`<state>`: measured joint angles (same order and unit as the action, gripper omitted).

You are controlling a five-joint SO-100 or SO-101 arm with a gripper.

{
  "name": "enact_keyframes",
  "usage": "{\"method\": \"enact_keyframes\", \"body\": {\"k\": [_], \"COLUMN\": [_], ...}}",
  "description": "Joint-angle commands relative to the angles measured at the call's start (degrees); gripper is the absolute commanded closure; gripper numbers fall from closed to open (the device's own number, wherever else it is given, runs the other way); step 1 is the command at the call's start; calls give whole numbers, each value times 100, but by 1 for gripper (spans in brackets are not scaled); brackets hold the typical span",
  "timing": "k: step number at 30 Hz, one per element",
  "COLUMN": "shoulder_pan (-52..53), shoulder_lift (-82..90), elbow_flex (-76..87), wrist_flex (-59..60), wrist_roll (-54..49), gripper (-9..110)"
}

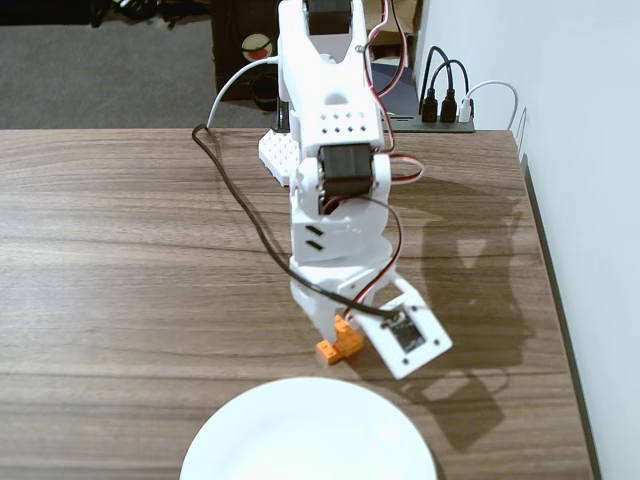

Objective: Grasp a lego block and put it on the plate.

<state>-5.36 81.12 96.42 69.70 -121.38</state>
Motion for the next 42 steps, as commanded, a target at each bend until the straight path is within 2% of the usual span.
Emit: {"method": "enact_keyframes", "body": {"k": [1,11,22,31,42], "shoulder_pan": [-79,-193,9,255,352], "shoulder_lift": [439,1107,1327,343,-835], "elbow_flex": [-26,-149,-483,-1802,-2646], "wrist_flex": [62,9,-1081,-1327,-1292], "wrist_roll": [79,598,1564,2452,3111], "gripper": [98,98,98,98,98]}}
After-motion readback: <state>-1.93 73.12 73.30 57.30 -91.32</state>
